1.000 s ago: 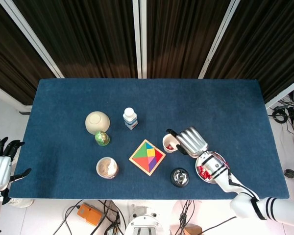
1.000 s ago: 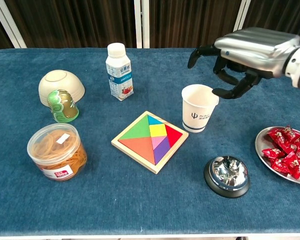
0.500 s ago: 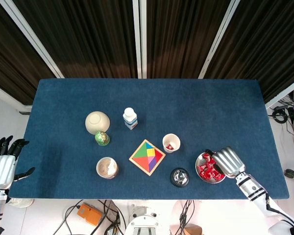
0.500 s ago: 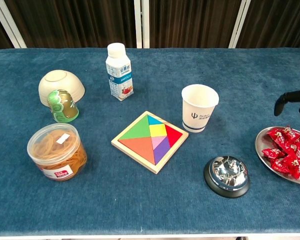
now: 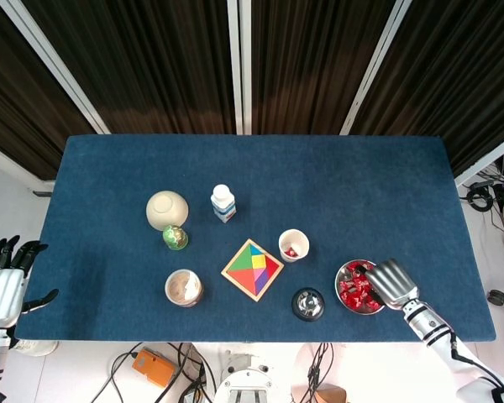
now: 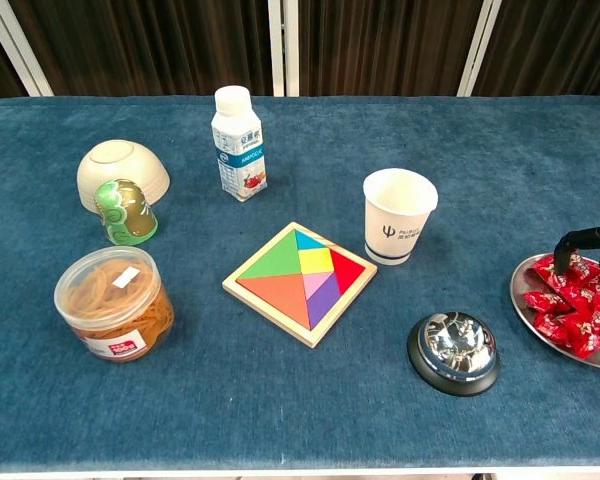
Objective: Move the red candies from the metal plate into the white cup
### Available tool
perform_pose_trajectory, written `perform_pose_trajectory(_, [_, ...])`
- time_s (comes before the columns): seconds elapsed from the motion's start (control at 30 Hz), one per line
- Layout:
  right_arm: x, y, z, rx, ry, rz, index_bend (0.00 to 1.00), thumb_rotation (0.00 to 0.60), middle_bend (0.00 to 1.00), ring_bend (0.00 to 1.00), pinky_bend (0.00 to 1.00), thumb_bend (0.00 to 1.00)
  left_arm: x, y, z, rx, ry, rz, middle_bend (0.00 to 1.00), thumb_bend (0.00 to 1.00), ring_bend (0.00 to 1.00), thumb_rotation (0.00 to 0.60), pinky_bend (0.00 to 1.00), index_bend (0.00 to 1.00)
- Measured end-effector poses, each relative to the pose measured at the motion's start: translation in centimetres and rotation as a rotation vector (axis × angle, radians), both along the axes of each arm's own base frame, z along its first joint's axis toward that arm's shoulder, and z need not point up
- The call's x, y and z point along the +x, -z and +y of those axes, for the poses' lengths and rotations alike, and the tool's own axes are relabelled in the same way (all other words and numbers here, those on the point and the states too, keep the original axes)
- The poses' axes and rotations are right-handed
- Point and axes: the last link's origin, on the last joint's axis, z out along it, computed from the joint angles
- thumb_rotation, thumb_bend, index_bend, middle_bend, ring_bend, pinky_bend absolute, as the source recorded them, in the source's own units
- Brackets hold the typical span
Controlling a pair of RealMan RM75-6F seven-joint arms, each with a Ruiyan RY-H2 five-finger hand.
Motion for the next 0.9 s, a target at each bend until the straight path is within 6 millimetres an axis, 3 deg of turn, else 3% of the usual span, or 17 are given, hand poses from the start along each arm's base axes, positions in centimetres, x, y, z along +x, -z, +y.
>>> perform_pose_trajectory(0.37, [-0.5,0.9,0.1,0.023,0.025,0.013,0.47,0.6,0.86,1.0,1.0,0.49,-0.3,0.2,-0.1,-0.005,-0.007,-0.003,0.17,0.02,0.01,0.6,0.0,0.21])
perform_pose_trajectory(0.67, [-0.1,0.8,-0.6,-0.003,0.011,0.003,0.58,0.6,0.86,1.0,1.0,0.65,-0.6,0.1,-0.3,0.002,-0.015,-0.005,0.17,0.02,0.0,0.6,0.0,0.21])
perform_pose_trajectory(0.9, [0.2,0.2,-1.1,-0.026,0.006,0.006,0.61,0.6,0.86,1.0,1.0,0.69,-0.8,0.3,-0.4,-0.001,-0.02,-0.008,0.17,0.02,0.0,0.6,0.0,0.21])
